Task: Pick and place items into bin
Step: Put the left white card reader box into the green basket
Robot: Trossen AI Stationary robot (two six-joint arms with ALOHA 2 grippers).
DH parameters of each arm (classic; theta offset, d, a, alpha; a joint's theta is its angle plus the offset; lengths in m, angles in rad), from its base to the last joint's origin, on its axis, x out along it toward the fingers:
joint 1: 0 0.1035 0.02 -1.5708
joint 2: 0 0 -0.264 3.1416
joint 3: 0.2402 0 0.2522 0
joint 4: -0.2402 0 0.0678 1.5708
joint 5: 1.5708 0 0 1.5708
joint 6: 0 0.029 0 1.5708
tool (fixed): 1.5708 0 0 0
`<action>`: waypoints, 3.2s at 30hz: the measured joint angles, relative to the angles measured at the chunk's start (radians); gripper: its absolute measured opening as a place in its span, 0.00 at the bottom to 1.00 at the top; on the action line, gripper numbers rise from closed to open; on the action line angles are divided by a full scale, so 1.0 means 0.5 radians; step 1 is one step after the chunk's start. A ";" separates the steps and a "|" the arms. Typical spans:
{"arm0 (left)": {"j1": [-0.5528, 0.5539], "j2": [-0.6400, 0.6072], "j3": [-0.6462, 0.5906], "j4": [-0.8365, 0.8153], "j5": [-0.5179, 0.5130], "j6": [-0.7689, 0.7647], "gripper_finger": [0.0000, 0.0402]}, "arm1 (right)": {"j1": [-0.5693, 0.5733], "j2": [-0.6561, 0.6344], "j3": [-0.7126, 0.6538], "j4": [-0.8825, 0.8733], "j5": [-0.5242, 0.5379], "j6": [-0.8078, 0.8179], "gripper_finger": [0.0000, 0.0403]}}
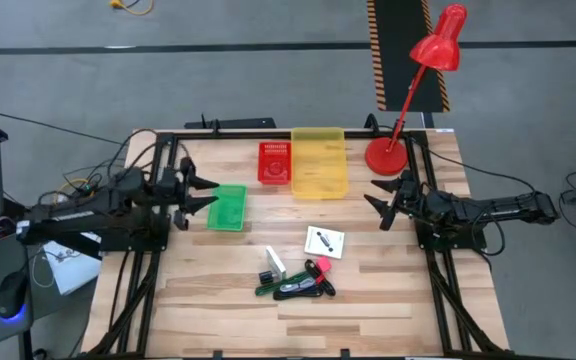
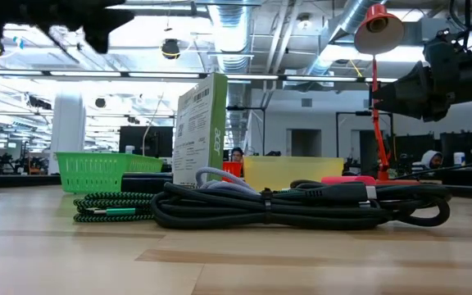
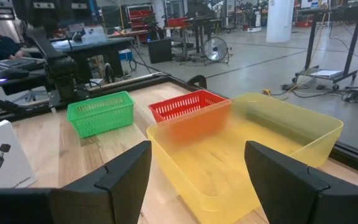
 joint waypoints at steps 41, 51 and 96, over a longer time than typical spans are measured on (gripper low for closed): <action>-0.616 1.977 1.716 -1.554 -0.317 1.143 0.39 | 0.000 0.000 0.000 0.000 0.000 0.000 0.63; -0.690 2.193 1.875 -1.764 -0.377 1.157 0.39 | 0.001 0.000 -0.001 0.000 -0.001 0.000 0.63; -0.867 2.506 2.003 -1.746 -0.519 1.287 0.39 | 0.001 -0.003 0.000 0.001 0.000 0.000 0.63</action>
